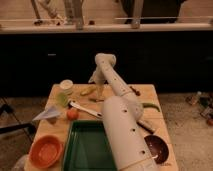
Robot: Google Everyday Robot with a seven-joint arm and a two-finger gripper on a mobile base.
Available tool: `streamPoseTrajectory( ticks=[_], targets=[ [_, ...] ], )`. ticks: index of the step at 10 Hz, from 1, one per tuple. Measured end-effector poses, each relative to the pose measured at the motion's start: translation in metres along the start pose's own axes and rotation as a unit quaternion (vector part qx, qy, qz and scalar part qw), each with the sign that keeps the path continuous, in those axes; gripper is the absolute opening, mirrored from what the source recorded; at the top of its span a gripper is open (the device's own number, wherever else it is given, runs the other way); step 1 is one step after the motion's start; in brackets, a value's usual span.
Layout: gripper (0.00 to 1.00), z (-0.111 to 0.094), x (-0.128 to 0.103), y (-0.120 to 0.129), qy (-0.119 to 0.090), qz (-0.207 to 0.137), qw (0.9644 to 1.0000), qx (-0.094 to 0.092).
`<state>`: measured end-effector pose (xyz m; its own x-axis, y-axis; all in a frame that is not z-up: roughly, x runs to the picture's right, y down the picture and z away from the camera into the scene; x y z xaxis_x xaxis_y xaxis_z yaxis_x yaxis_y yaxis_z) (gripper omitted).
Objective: Place banana in paper cup
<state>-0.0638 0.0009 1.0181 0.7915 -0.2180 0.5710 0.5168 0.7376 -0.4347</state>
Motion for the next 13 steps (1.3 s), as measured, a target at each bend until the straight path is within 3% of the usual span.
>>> streamPoseTrajectory(
  ticks=[5,6,13],
  targets=[
    [0.79,0.0101,-0.0014,0.0007,-0.006,0.002,0.9999,-0.016],
    [0.74,0.0109,-0.0019,0.0008,-0.010,0.002,0.9998,-0.016],
    [0.04,0.0058,-0.0011,0.0031,-0.011,0.004,0.9999,-0.006]
  ],
)
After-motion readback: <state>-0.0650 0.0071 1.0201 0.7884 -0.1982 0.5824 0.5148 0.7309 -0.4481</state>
